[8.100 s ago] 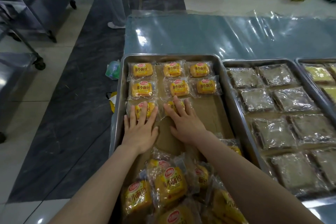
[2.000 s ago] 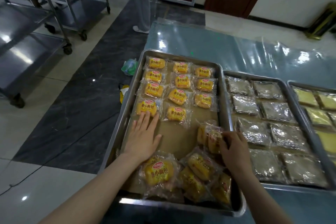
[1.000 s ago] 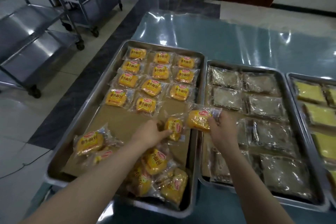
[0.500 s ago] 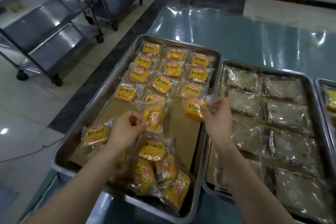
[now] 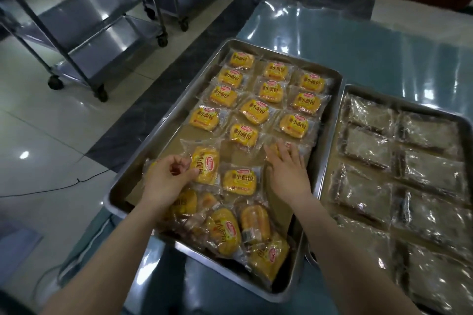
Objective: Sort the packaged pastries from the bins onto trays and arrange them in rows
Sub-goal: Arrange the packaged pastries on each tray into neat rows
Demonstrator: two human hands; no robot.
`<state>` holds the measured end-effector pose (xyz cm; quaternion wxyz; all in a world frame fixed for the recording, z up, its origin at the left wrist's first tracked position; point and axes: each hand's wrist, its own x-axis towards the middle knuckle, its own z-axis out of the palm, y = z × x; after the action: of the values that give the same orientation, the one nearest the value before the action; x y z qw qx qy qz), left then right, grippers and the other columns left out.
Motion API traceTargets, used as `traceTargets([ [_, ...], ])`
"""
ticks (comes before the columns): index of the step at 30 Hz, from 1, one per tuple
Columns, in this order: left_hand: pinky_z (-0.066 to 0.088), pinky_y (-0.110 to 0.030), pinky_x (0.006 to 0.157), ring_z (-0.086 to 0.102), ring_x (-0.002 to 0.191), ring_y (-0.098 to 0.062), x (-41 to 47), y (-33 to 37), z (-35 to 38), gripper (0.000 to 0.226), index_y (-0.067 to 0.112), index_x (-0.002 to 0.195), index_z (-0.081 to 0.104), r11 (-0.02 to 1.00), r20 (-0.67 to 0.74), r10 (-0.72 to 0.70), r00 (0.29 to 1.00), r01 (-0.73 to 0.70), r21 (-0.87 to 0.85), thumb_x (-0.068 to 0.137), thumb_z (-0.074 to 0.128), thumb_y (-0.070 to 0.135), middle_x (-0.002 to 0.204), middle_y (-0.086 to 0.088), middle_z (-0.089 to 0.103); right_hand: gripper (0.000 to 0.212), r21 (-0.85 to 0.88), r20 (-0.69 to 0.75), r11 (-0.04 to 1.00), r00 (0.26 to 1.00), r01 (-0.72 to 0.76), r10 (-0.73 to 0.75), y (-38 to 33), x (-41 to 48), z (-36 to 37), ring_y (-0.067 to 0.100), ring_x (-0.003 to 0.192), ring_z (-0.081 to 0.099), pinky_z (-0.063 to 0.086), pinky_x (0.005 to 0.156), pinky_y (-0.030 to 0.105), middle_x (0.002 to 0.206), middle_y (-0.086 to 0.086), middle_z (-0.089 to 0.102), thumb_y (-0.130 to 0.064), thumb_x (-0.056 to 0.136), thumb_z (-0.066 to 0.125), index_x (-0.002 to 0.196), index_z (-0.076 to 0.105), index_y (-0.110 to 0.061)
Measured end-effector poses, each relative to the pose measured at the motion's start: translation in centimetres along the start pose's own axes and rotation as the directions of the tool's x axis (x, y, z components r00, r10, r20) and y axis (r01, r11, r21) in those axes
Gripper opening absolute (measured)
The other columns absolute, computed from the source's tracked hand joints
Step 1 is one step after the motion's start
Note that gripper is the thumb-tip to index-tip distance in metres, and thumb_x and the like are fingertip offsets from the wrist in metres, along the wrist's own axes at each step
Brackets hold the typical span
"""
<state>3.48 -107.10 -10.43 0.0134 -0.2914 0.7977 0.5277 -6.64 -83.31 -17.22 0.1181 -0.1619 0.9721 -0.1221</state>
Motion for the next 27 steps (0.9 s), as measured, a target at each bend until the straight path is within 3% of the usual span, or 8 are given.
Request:
traceTargets([
  [6, 0.053, -0.035, 0.072, 0.064, 0.086, -0.02, 0.3, -1.2, -0.5, 0.011, 0.019, 0.087, 0.062, 0.998, -0.033, -0.005, 0.999, 0.004, -0.055, 0.082, 0.07, 0.023, 0.091, -0.002, 0.066, 0.055, -0.001, -0.053, 0.999, 0.997, -0.054, 0.054, -0.6, 0.1, -0.4, 0.033, 0.142, -0.022, -0.011, 0.114, 0.049, 0.159, 0.004, -0.012, -0.028, 0.101, 0.034, 0.151, 0.011, -0.033],
  [8, 0.049, -0.02, 0.059, 0.063, 0.085, -0.015, 0.5, -1.7, -0.8, 0.008, 0.02, 0.086, 0.061, 0.996, -0.065, -0.021, 0.998, 0.015, -0.085, 0.083, 0.068, 0.022, 0.091, 0.003, 0.064, 0.05, 0.096, -0.191, 0.995, 0.981, -0.005, 0.023, -1.6, -0.9, -0.4, 0.031, 0.146, 0.001, 0.002, 0.116, 0.046, 0.159, 0.004, 0.015, -0.035, 0.098, 0.042, 0.147, 0.03, -0.029],
  [10, 0.046, -0.015, 0.053, 0.062, 0.085, -0.013, 0.7, -2.2, -1.0, 0.008, 0.021, 0.088, 0.06, 0.991, -0.086, -0.058, 0.995, 0.046, -0.126, 0.084, 0.067, 0.021, 0.094, 0.004, 0.063, 0.046, 0.28, -0.166, 0.953, 0.984, 0.112, -0.067, -3.0, -1.8, -0.5, 0.023, 0.14, 0.026, 0.021, 0.113, 0.041, 0.148, -0.003, 0.039, -0.039, 0.094, 0.051, 0.138, 0.044, -0.03],
  [14, 0.052, -0.027, 0.063, 0.066, 0.083, -0.017, 1.3, -2.2, -1.1, 0.014, 0.02, 0.091, 0.058, 0.968, -0.117, -0.11, 0.987, 0.08, -0.236, 0.083, 0.069, 0.019, 0.096, 0.0, 0.065, 0.064, 0.263, 0.08, 0.944, 0.971, 0.197, -0.225, -4.6, -3.1, 0.5, 0.02, 0.138, 0.026, 0.023, 0.114, 0.041, 0.147, -0.006, 0.037, -0.046, 0.084, 0.064, 0.141, 0.038, -0.037],
  [18, 0.054, -0.034, 0.075, 0.066, 0.087, -0.018, 2.7, -1.7, -1.3, 0.032, 0.023, 0.106, 0.052, 0.935, -0.176, -0.17, 0.97, 0.101, -0.341, 0.081, 0.071, 0.015, 0.102, 0.0, 0.063, 0.065, 0.249, 0.014, 0.956, 0.986, 0.156, -0.165, -4.7, -4.2, 1.6, 0.018, 0.129, 0.029, 0.027, 0.108, 0.035, 0.141, -0.008, 0.041, -0.037, 0.085, 0.065, 0.143, 0.035, -0.039],
  [21, 0.052, -0.04, 0.088, 0.063, 0.094, -0.017, 4.0, -0.8, -1.2, 0.061, 0.019, 0.135, 0.039, 0.896, -0.116, -0.227, 0.967, 0.16, -0.415, 0.082, 0.069, 0.012, 0.114, -0.002, 0.06, 0.063, 0.307, 0.011, 0.944, 0.992, 0.12, -0.129, -4.7, -5.0, 1.9, 0.018, 0.13, 0.027, 0.024, 0.108, 0.033, 0.141, -0.008, 0.04, -0.032, 0.086, 0.064, 0.142, 0.035, -0.039],
  [24, 0.043, -0.044, 0.1, 0.051, 0.119, -0.027, 4.5, -0.7, -0.9, 0.08, 0.018, 0.146, 0.024, 0.963, -0.07, -0.2, 0.977, 0.183, -0.199, 0.082, 0.071, 0.02, 0.138, -0.009, 0.047, 0.062, 0.337, 0.011, 0.938, 0.996, 0.081, -0.089, -4.4, -5.4, 1.7, 0.018, 0.131, 0.027, 0.022, 0.109, 0.032, 0.141, -0.008, 0.04, -0.033, 0.087, 0.063, 0.143, 0.035, -0.037],
  [27, 0.037, -0.048, 0.104, 0.04, 0.129, -0.03, 4.1, -0.6, -1.1, 0.067, 0.02, 0.142, 0.032, 0.963, -0.192, 0.089, 0.977, -0.035, 0.268, 0.084, 0.065, 0.029, 0.144, -0.009, 0.039, 0.06, 0.357, -0.02, 0.934, 1.0, -0.004, 0.012, -4.4, -5.7, 1.8, 0.02, 0.133, 0.025, 0.022, 0.112, 0.035, 0.143, -0.005, 0.038, -0.036, 0.091, 0.059, 0.145, 0.032, -0.032],
])
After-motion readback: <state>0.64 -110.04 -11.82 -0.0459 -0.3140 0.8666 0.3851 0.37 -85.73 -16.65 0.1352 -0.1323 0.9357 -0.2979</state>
